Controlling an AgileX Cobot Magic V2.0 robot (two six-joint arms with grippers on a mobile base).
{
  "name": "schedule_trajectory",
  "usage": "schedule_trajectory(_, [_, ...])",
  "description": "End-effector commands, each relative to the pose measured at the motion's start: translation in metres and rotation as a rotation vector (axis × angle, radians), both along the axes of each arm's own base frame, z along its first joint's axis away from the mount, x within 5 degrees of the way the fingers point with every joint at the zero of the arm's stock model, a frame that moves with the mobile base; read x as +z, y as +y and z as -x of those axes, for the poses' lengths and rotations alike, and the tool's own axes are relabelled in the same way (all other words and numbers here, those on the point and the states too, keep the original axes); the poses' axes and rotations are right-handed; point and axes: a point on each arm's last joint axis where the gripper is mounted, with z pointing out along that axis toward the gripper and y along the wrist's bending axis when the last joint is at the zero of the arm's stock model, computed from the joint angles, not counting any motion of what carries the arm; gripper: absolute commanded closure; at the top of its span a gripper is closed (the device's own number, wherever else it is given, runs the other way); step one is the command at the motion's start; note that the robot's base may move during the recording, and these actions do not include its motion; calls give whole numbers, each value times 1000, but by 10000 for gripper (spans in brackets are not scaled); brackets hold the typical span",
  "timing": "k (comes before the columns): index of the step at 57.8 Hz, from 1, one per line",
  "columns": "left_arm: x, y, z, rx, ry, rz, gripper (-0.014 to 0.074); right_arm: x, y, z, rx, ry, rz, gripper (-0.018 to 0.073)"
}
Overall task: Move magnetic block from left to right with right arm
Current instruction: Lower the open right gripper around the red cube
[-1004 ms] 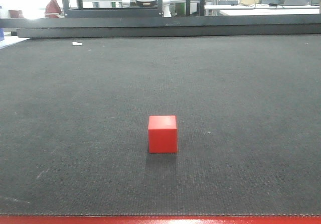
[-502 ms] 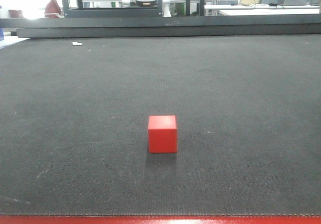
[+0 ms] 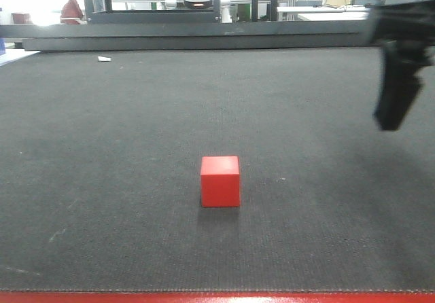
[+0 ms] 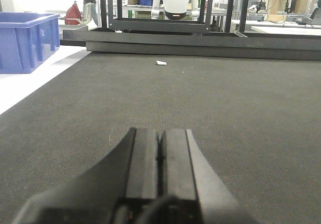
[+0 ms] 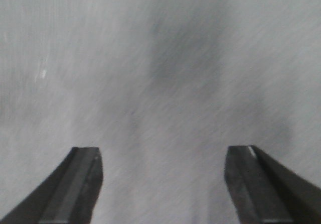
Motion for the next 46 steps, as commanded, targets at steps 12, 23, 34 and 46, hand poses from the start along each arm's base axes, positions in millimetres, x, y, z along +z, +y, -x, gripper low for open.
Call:
schedule_trajectory(12, [5, 1, 1, 4, -88, 16, 713, 18, 51, -17, -45, 81, 7, -65])
schedule_trajectory(23, [5, 1, 1, 4, -88, 16, 713, 22, 92, -28, 1, 80, -26, -65])
schedule_trajectory(34, [5, 1, 1, 4, -88, 16, 713, 20, 131, -41, 54, 86, -45, -65])
schedule_trajectory(46, [5, 1, 1, 4, -88, 16, 713, 10, 159, -52, 80, 105, -53, -65])
